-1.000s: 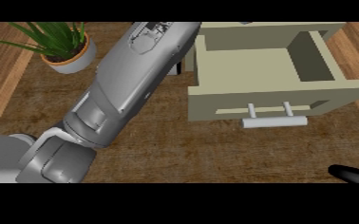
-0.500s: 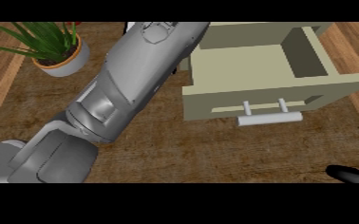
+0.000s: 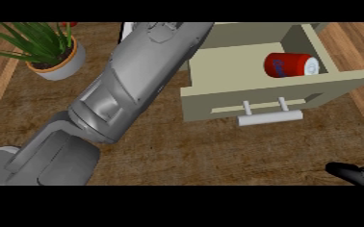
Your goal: Pick up the can, place it into the drawer and close the drawer
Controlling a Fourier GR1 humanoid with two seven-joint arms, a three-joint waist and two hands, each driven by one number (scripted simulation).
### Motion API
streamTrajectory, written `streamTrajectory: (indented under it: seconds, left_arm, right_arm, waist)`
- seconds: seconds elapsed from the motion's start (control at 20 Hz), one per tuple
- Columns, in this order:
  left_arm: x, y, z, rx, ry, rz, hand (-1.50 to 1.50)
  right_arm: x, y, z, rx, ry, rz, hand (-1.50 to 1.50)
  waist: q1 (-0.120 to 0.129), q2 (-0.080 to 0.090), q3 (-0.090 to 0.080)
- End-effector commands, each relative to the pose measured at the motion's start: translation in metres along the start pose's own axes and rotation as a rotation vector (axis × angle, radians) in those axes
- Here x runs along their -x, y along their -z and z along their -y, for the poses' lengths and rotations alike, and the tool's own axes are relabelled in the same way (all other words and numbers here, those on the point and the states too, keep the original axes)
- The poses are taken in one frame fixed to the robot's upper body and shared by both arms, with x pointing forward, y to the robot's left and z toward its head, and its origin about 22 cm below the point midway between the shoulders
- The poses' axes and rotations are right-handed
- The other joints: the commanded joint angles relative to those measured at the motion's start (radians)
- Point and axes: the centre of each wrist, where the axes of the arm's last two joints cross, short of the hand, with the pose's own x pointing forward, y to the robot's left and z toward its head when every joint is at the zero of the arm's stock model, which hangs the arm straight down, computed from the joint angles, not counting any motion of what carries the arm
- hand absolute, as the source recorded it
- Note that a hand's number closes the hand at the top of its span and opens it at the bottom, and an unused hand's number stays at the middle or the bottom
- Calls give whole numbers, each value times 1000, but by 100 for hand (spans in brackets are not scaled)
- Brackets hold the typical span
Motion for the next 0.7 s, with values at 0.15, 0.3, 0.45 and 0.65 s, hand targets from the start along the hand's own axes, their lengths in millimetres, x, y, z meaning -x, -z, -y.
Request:
streamTrajectory:
  seconds: [0.15,0.3,0.45,0.65]
  left_arm:
    - [-10,1,2,-42,-28,13,-150]
    - [-1,2,-1,-37,-67,-4,-150]
    - [-10,2,0,-40,-93,-7,-150]
    - [-1,1,-1,-40,-128,15,-150]
  right_arm:
    - [-8,15,-11,-65,-113,78,-150]
    - [-10,11,-8,-103,-181,123,-150]
    - [-9,27,-10,-135,-304,160,-150]
    - [-8,45,-31,-177,-450,188,-150]
  waist:
    - [0,9,-1]
    - [-17,9,0]
    - [3,11,0]
    - [18,13,-2]
